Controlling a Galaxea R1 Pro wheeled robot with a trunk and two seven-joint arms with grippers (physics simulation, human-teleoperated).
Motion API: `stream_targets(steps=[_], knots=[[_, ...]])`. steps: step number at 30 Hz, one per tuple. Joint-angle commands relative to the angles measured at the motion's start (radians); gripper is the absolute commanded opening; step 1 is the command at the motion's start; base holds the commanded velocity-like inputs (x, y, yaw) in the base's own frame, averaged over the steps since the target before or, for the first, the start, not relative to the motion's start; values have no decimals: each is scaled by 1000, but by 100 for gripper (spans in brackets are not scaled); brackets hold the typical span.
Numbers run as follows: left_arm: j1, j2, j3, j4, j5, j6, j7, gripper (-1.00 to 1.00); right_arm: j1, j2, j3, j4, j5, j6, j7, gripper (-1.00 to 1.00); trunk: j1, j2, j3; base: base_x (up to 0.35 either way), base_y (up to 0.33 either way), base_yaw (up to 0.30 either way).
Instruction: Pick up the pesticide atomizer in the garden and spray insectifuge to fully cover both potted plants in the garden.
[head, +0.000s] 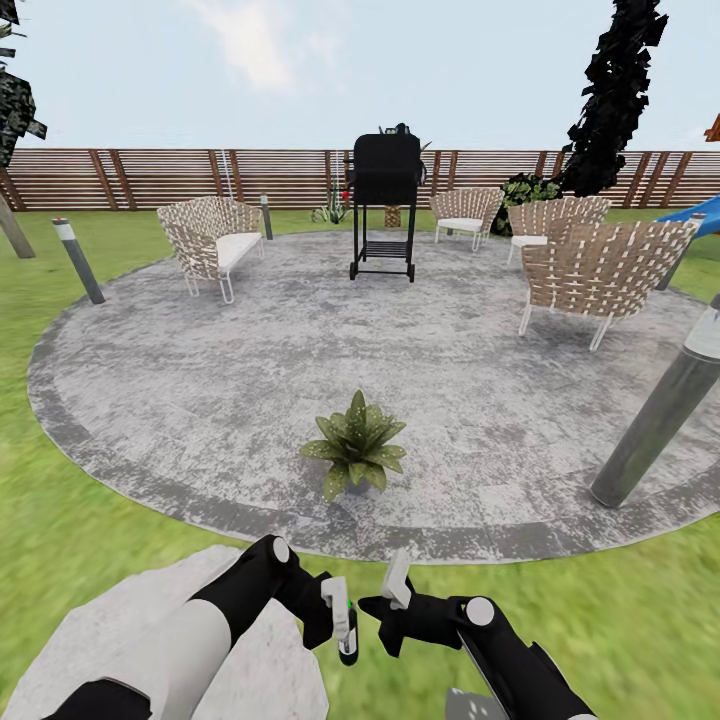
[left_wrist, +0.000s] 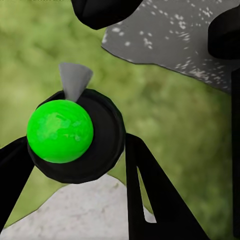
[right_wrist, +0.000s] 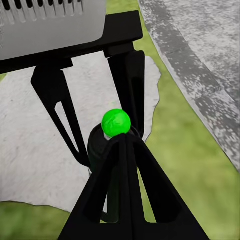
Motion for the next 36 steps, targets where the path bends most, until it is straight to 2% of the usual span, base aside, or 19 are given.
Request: stream_targets(steps=[1, 13, 36], knots=[[0, 0, -1, -2, -3, 4, -4, -100, 0, 0, -1, 0, 10, -8, 1, -100, 0, 0, -1, 0, 0, 0], [0, -11, -1, -2, -1, 3, -5, -100, 0, 0, -2, 0, 10, -9, 1, -100, 0, 0, -1, 0, 0, 0], [0, -13, -1, -2, 11, 3, -6, -100, 0, 0, -2, 1, 10, -9, 1, -100, 0, 0, -1, 0, 0, 0]])
